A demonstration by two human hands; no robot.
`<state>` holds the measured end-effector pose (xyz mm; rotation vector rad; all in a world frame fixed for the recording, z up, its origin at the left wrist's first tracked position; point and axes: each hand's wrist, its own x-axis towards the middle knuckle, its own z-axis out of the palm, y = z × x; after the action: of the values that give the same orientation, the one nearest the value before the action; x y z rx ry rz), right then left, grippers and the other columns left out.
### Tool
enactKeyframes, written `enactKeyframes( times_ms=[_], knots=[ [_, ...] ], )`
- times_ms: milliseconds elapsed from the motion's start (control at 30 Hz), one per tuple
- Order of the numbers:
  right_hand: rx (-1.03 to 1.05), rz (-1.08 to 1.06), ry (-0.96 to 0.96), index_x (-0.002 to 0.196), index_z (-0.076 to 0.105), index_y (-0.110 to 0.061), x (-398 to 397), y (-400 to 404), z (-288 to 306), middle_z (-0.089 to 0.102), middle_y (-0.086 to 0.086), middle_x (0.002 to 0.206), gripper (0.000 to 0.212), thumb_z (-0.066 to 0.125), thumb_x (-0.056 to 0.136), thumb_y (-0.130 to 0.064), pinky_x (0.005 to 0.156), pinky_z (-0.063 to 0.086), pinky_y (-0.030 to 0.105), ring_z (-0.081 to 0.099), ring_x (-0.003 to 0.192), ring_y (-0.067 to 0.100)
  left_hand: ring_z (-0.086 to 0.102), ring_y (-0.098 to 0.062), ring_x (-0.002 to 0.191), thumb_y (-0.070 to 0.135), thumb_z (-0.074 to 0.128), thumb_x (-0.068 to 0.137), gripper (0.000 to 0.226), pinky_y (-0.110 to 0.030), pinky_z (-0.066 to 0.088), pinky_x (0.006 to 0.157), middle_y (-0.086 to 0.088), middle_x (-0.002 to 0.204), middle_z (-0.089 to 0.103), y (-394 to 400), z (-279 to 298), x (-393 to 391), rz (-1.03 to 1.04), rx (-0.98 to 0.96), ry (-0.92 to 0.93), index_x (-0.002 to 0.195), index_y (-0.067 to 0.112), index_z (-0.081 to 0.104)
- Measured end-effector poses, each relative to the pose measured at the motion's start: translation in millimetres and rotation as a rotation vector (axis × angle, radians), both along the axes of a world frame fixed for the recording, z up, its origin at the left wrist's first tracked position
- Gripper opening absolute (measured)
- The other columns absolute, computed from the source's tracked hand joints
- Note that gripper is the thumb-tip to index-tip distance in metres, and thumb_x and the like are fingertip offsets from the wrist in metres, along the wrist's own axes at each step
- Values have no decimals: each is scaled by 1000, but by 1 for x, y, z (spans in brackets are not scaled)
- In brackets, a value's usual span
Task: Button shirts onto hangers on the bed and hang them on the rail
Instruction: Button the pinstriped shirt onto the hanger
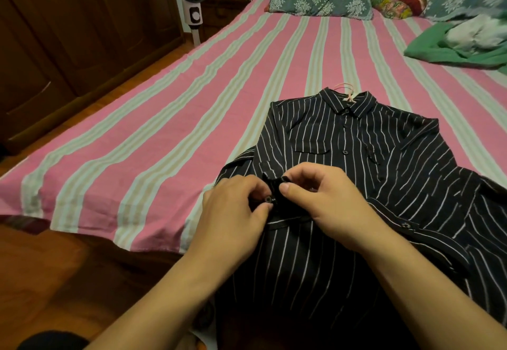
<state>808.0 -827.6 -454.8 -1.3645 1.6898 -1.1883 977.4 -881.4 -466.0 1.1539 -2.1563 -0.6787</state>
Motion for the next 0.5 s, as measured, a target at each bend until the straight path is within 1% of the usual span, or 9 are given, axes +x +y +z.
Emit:
enactKeyframes(
  times_ms=[67,133,167,200,233,267,333,400,500],
  knots=[
    [-10,-4,166,84,71,-24,7,-1,-2,69,-3,83,8,74,88,-18,74,49,24,62,75,6,61,-13,89,24,76,80,23,-46,50,85,14,84,64,0,-1,-1,3,46,24,82,39,59],
    [-29,-24,234,83,68,-28,11,0,-6,66,-8,86,12,75,87,-18,75,46,19,61,80,4,61,-14,94,22,74,82,24,-40,50,87,12,90,64,-1,-2,-2,0,58,47,86,38,58],
    [-42,-33,251,84,67,-29,12,0,-7,65,-9,86,14,75,86,-18,75,45,17,60,82,4,61,-10,95,18,74,84,25,-33,49,88,12,91,64,0,-2,-2,-3,62,54,87,37,58],
    [-60,-40,259,84,66,-29,14,1,-9,65,-10,85,15,76,85,-17,74,45,16,61,82,4,60,-3,93,13,73,85,26,-22,48,84,13,89,65,1,-1,-2,2,73,70,86,34,57],
    [-81,-46,249,84,65,-29,16,1,-10,66,-10,83,17,77,85,-16,72,46,16,61,80,4,60,1,89,9,72,85,27,-12,44,78,14,85,65,2,1,-2,21,94,95,85,31,56],
    [-101,-53,224,82,64,-27,18,1,-12,66,-10,80,19,77,85,-14,71,46,17,61,76,4,60,3,85,5,71,83,29,-9,41,72,14,81,65,2,3,-3,53,119,136,84,28,55],
    [-128,-76,161,81,64,-24,21,0,-13,65,-10,75,20,77,85,-11,66,45,17,57,68,2,59,-2,76,1,72,78,30,-15,41,66,11,76,64,-1,4,-3,108,150,220,80,25,55],
    [-125,-96,85,80,65,-22,22,0,-14,63,-11,70,19,76,86,-8,64,44,16,53,63,0,61,-4,72,1,75,77,26,-20,44,67,11,74,66,-4,4,-4,98,182,270,77,23,60],
    [-106,-117,-7,80,68,-20,18,-1,-14,65,-5,69,16,75,86,-8,64,45,19,55,64,3,67,-3,78,1,76,81,24,-17,50,74,12,78,71,0,7,-3,13,209,334,79,23,69]
  ],
)
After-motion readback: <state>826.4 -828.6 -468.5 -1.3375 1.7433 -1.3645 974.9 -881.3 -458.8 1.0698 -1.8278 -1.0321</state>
